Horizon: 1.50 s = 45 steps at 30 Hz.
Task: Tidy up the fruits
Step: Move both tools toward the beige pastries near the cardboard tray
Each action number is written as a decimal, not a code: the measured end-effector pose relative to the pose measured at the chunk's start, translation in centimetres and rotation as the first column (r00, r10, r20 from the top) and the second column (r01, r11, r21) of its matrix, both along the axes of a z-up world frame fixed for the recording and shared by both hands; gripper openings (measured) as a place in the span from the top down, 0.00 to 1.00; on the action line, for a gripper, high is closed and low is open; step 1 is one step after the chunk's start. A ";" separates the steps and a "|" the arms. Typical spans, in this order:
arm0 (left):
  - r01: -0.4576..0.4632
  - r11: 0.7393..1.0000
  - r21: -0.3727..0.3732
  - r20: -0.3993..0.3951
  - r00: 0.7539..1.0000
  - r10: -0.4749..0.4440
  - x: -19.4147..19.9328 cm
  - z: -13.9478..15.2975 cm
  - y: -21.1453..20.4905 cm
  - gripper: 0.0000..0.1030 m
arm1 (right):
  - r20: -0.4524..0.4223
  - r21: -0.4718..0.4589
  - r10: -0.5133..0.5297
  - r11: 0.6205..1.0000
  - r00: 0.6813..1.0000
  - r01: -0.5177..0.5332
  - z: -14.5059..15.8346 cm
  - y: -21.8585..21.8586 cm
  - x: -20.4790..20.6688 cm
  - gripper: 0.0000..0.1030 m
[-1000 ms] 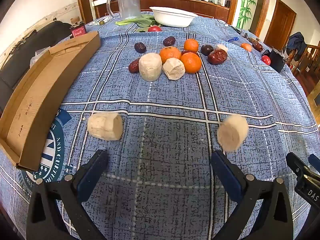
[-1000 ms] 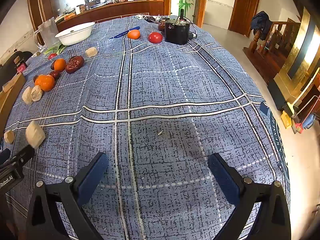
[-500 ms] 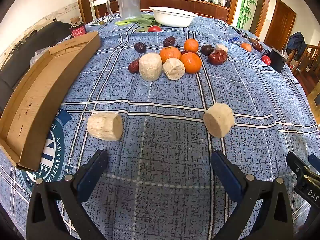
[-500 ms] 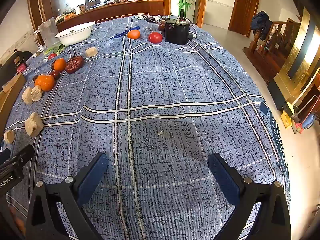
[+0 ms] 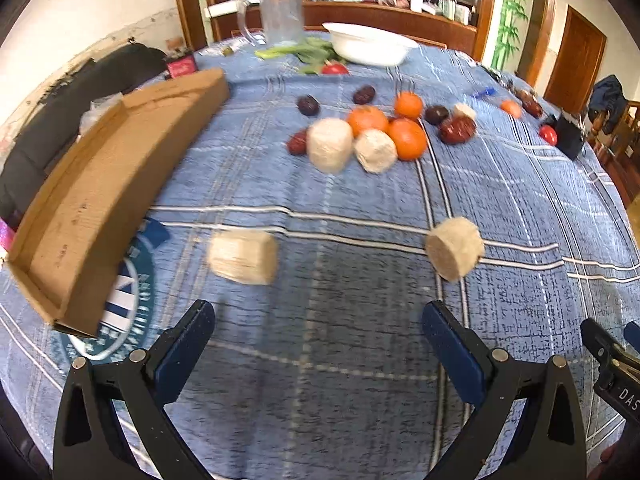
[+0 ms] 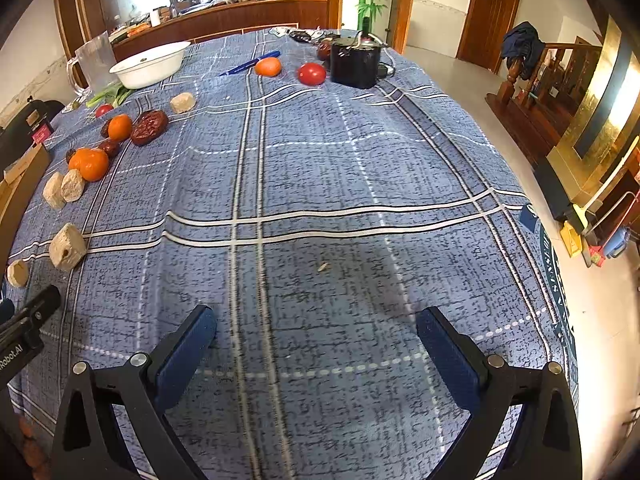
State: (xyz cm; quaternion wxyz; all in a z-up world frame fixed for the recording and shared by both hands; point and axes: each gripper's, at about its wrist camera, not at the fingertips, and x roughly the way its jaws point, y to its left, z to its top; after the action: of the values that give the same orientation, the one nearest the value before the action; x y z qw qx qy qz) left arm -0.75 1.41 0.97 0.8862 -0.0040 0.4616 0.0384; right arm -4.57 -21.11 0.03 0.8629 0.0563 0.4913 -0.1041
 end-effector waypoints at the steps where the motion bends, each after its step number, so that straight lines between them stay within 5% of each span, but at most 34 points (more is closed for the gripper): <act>1: -0.002 1.000 -0.002 0.013 1.000 0.002 -0.2 0.4 0.3 0.00 | -0.004 0.009 0.013 1.000 1.000 -0.013 0.1 0.6 0.5 0.01; 18: -0.052 0.998 -0.034 0.185 0.981 0.057 -2.2 7.7 9.0 0.00 | 0.175 -0.035 0.174 0.985 0.969 -0.171 8.5 10.4 0.9 0.01; 45: 0.007 1.000 -0.022 0.278 0.961 0.000 -3.0 8.9 10.4 0.00 | 0.243 -0.099 0.153 0.986 0.958 -0.132 9.7 14.1 -1.6 0.00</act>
State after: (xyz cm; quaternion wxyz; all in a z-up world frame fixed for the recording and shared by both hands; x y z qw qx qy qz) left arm -3.75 11.82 9.85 0.9422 -0.0187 0.3331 0.0305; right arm -6.20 -7.02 9.71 0.9247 -0.0019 0.3770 -0.0536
